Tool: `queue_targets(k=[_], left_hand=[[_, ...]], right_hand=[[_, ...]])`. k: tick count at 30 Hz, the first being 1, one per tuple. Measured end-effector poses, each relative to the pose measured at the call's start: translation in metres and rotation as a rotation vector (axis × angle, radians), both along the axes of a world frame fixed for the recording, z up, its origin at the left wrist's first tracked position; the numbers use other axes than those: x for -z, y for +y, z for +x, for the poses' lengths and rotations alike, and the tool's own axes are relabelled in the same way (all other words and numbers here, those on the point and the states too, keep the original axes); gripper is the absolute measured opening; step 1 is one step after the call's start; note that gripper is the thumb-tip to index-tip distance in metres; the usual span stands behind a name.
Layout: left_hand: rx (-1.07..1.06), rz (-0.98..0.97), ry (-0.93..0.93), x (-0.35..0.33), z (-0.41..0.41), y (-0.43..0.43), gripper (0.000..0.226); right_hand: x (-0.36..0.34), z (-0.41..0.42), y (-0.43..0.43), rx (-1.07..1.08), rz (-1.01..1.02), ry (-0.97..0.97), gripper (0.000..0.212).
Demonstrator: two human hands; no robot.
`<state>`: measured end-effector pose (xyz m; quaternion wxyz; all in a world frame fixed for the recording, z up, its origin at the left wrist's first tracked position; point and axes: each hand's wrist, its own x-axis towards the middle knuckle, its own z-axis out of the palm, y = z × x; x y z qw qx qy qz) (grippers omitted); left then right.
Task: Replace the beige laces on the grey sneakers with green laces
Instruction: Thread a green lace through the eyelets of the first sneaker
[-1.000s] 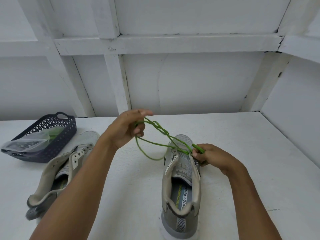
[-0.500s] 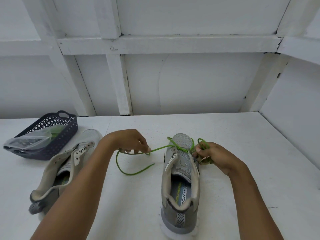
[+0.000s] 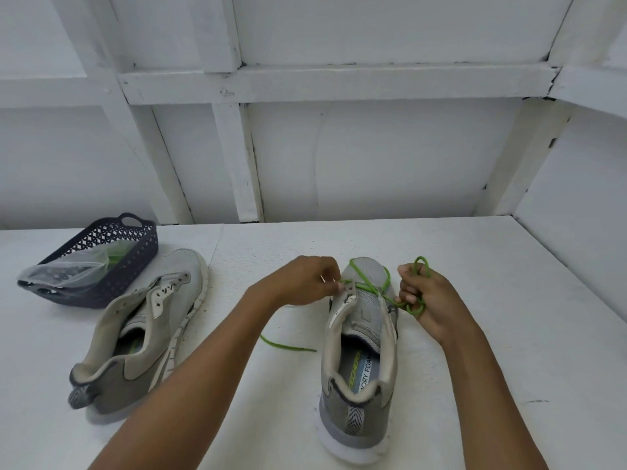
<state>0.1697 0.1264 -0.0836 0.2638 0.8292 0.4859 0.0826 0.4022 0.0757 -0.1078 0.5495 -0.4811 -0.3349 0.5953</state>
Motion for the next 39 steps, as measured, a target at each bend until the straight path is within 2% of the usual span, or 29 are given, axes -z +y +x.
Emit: queue_targets(k=[2,4,6,8,11,13,17,19,23,26,28,33,36,39], left_hand=[[-0.030,0.012,-0.029,0.007,0.002,0.002,0.022],[-0.096,0.039,-0.137,0.006,0.006,0.004,0.022],[-0.198,0.031,-0.196,0.001,0.012,0.011,0.029],[-0.256,-0.018,-0.165,-0.001,0.020,0.020,0.040],[-0.301,-0.100,-0.123,0.000,0.034,0.028,0.042],[-0.335,-0.155,-0.197,0.004,0.041,0.032,0.036],[-0.408,-0.178,-0.375,0.003,0.050,0.036,0.009],[-0.424,-0.204,-0.427,0.001,0.054,0.037,0.011],[-0.444,-0.405,-0.728,-0.011,0.056,0.036,0.012],[-0.368,-0.601,-1.001,-0.019,0.049,0.036,0.013],[-0.317,-0.671,-1.084,-0.022,0.042,0.035,0.014],[-0.337,-0.566,-0.927,-0.026,0.034,0.029,0.019],[-0.403,-0.441,-0.829,-0.028,0.028,0.030,0.018],[-0.432,-0.318,-0.693,-0.028,0.016,0.032,0.019]], right_hand=[[0.001,-0.002,0.000,-0.011,0.007,-0.185,0.016],[0.001,-0.002,0.001,-0.020,0.010,-0.355,0.013],[0.001,-0.002,0.000,-0.041,-0.002,-0.472,0.012],[0.001,-0.003,0.000,-0.047,-0.014,-0.531,0.012],[0.000,-0.004,0.000,-0.056,-0.020,-0.581,0.009],[-0.001,-0.002,-0.001,-0.075,-0.032,-0.590,0.007],[-0.003,0.004,-0.002,-0.102,-0.052,-0.576,0.006],[-0.005,0.005,-0.001,-0.087,-0.059,-0.558,0.007],[-0.008,0.005,0.003,-0.112,-0.061,-0.619,0.011],[-0.011,0.010,0.005,-0.171,-0.069,-0.652,0.012],[-0.012,0.012,0.006,-0.208,-0.064,-0.669,0.014],[-0.014,0.008,0.004,-0.253,-0.025,-0.704,0.017],[-0.016,0.008,0.002,-0.300,-0.011,-0.708,0.005],[-0.017,0.010,0.000,-0.371,-0.008,-0.757,0.013]])
